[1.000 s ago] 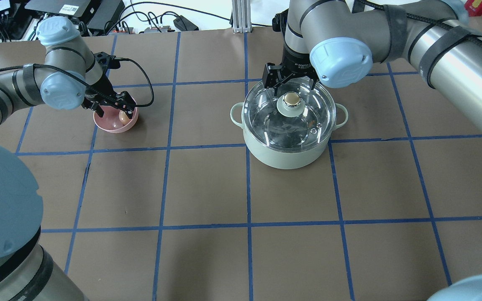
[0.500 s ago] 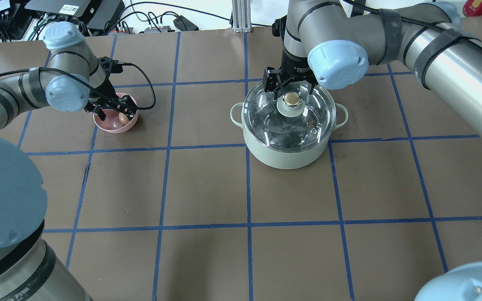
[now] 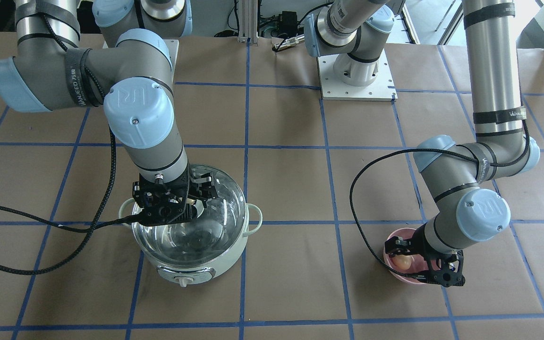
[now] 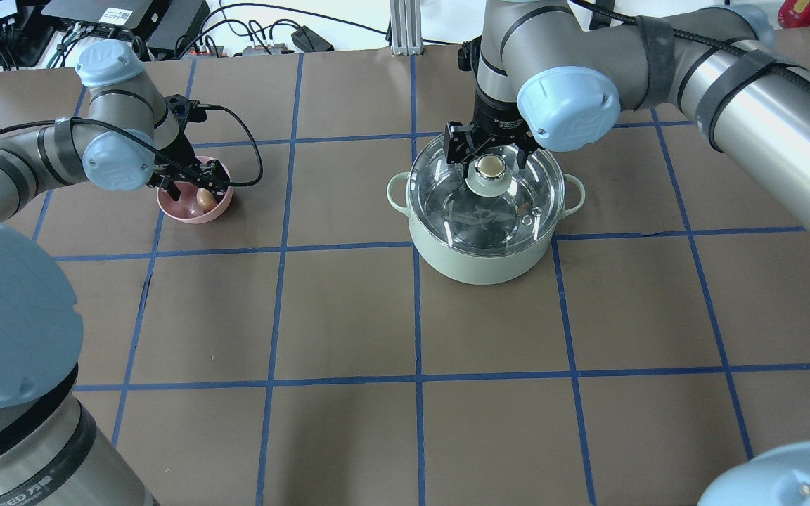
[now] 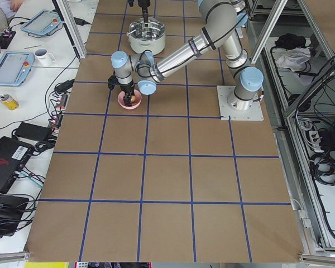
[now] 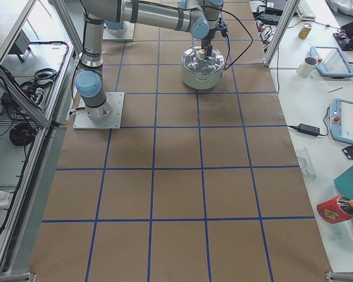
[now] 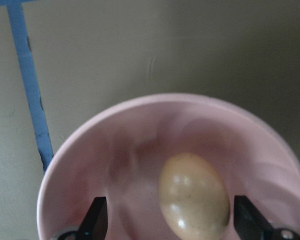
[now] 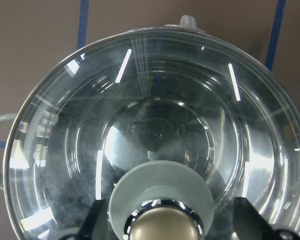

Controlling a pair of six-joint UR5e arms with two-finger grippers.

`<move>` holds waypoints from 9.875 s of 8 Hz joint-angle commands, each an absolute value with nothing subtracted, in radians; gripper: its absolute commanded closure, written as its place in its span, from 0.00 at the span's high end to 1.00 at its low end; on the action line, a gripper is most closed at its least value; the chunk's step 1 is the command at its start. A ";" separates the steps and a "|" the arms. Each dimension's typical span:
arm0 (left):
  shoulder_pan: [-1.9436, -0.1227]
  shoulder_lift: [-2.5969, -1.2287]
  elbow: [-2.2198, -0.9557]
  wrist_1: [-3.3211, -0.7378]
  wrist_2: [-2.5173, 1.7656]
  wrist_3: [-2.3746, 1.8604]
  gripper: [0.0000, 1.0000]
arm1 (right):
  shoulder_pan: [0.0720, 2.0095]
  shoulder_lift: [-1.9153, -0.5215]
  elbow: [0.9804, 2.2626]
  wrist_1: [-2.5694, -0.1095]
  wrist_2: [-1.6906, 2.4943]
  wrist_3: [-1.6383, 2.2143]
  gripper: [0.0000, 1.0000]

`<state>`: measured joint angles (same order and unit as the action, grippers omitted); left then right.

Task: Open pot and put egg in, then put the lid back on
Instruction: 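Grasp the glass lid knob with the right gripper while the left gripper grasps the egg, then lift the lid off the pot with the right gripper while the left lifts the egg, then carry the egg over the open pot with the left gripper and lower it, then release the egg into the pot and withdraw the left gripper, then carry the glass lid back over the pot with the right gripper, then lower the lid onto the pot and open the right gripper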

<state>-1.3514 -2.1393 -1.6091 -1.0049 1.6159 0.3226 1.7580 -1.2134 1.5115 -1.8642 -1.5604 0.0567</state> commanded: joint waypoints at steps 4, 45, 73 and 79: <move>-1.351 -2.146 -1.611 -1.002 1.623 0.302 0.36 | 1.758 -1.227 1.505 -1.836 -1.519 0.055 0.00; -1.486 -1.700 -1.439 -1.354 1.494 -0.135 1.00 | 1.485 -1.451 1.460 -1.675 -1.546 -0.302 0.00; -1.384 -1.624 -1.532 -1.462 1.592 0.031 1.00 | 1.764 -1.210 1.462 -1.775 -1.542 -0.041 0.00; -1.390 -1.608 -1.532 -1.462 1.588 0.038 1.00 | 1.764 -1.201 1.463 -1.776 -1.540 -0.041 0.00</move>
